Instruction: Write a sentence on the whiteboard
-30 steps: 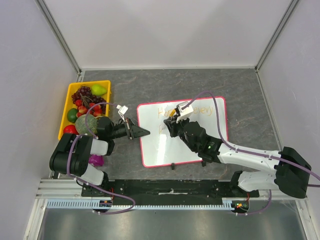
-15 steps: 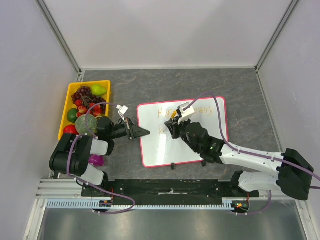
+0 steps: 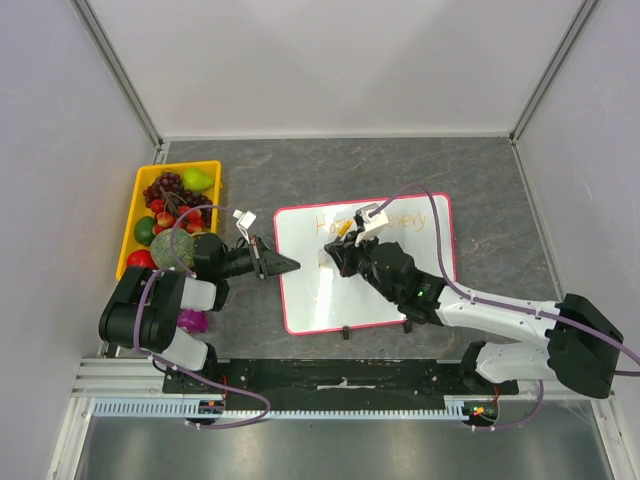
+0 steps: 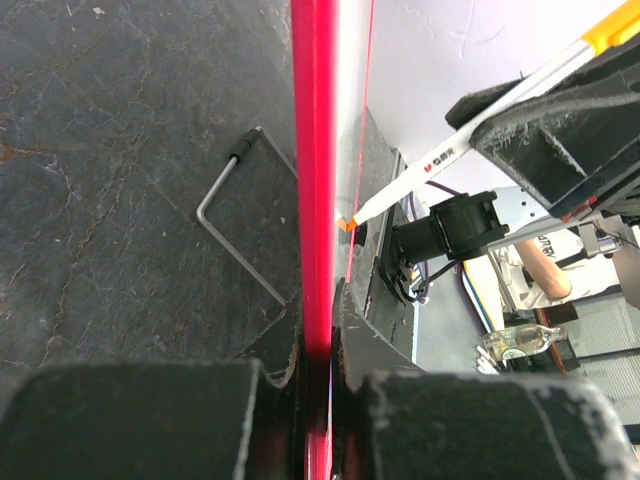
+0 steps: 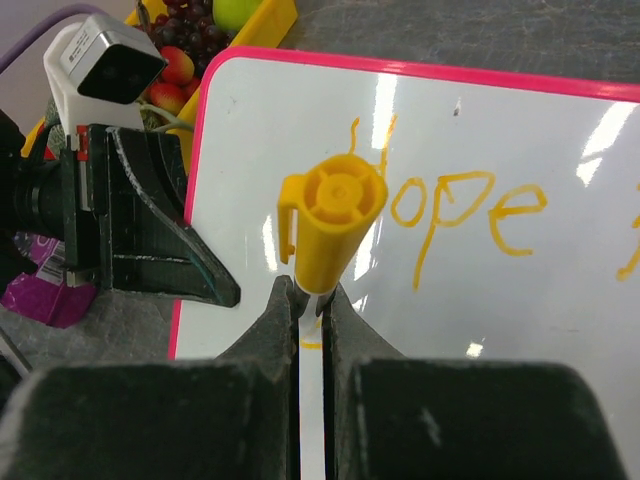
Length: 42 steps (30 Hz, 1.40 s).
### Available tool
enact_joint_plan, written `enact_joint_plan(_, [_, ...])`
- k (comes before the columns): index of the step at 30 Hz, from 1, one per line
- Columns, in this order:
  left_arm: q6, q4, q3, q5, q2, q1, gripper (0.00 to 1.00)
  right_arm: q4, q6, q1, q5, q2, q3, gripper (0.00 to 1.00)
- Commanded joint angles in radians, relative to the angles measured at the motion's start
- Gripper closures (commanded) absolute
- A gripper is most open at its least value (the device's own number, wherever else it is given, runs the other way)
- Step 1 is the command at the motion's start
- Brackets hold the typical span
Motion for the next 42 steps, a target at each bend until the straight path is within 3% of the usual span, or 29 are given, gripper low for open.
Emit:
enact_joint_plan(1, [0.155,-0.043,0.003,-0.074,0.013,-0.003,0.98,0.017,0.038,-0.06,-0.018,-0.045,-0.008,1.0])
enact_joint_plan(8, [0.155,-0.042,0.005,-0.074,0.015,-0.003,0.98,-0.023,0.007,-0.083,-0.012,-0.114,-0.015,1.0])
enact_joint_plan(42, [0.156,-0.043,0.003,-0.074,0.013,-0.003,0.98,-0.04,0.016,-0.088,-0.058,-0.104,-0.112,1.0])
